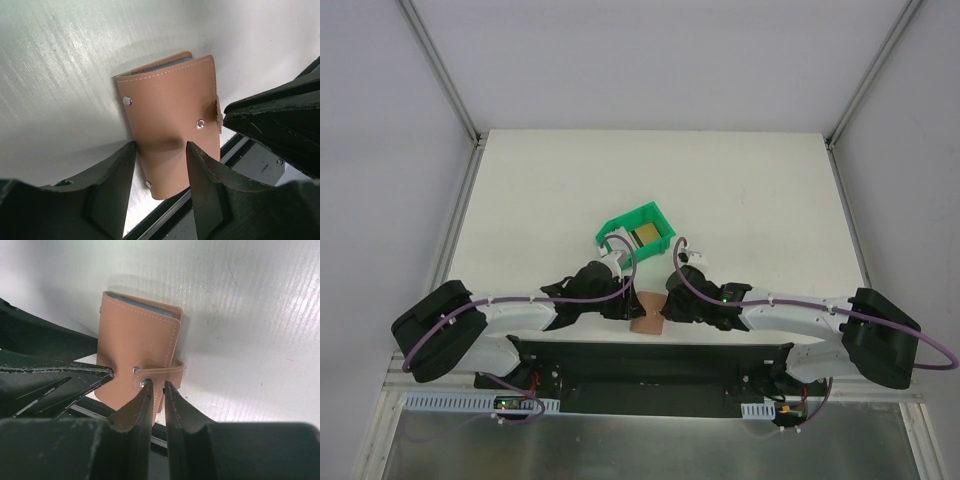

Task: Put the credit cards into the card holder
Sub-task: Close the card holder at the center of the board.

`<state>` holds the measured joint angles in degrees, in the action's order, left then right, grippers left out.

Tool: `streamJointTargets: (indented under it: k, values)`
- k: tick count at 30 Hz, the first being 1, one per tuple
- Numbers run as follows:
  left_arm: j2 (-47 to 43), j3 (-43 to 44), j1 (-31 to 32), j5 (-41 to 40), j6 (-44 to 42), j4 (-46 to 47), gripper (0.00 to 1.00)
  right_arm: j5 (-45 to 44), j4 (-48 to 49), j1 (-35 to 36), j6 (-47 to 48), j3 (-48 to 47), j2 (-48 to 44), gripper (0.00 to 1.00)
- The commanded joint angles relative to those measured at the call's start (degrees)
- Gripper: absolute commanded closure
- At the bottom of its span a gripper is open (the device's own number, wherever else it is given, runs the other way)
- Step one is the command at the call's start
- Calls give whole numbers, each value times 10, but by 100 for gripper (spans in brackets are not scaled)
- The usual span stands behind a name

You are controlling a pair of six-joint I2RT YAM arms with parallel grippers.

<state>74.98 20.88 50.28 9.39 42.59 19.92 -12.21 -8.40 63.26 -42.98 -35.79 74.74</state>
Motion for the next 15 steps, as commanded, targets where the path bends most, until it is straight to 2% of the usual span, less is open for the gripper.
streamJointTargets:
  k: [1, 8, 15]
  values:
    - [28, -21, 5, -10, -6, -84, 55, -5, 14, -4, 4, -9, 2, 82]
    - [46, -19, 5, -10, -8, -84, 61, 9, 22, -5, 11, -24, 23, 83]
    - [47, -22, 9, -19, -2, -84, 61, 17, 32, -4, 14, -32, 38, 83]
